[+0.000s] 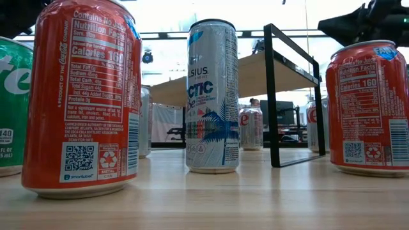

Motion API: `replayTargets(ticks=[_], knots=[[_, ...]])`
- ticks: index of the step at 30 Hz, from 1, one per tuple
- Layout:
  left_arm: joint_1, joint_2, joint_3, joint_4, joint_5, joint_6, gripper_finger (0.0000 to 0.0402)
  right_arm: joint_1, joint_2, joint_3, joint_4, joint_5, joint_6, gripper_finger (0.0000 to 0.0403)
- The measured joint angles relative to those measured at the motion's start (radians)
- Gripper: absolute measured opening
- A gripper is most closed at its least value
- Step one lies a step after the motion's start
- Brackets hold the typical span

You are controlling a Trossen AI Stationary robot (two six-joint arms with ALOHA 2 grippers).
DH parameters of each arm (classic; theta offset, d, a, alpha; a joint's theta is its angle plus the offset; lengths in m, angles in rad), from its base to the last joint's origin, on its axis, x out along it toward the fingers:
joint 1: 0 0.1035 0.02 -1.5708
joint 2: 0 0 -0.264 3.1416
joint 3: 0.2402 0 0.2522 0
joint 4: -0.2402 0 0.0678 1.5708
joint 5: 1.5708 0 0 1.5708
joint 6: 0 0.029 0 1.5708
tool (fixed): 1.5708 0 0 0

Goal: Place canned beverage on shelf
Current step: Put the middle right silver soda can on the shelf

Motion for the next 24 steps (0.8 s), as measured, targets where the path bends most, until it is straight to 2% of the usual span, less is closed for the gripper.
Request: replayTargets(ticks=[3,6,12,17,24], knots=[[0.000,0.000,0.000,0.009,-0.051,0.030,0.0000,0.000,0.060,0.048,-0.015,0.000,-0.020,0.0028],[0.000,-0.002,0.000,0.018,-0.148,0.036,0.0000,0.000,0.118,0.111,-0.091,0.011,-0.048,0.0028],[0.000,-0.003,0.000,0.020,-0.341,0.040,0.0000,0.000,0.229,0.252,-0.329,0.093,0.044,0.0028],[0.000,-0.004,0.000,0.028,-0.362,0.066,0.0000,0.000,0.311,0.372,-0.545,0.107,0.149,0.0028],[0.000,-0.004,0.000,0.040,-0.362,0.065,0.0000,0.000,0.392,0.495,-0.758,0.108,0.259,0.0028]])
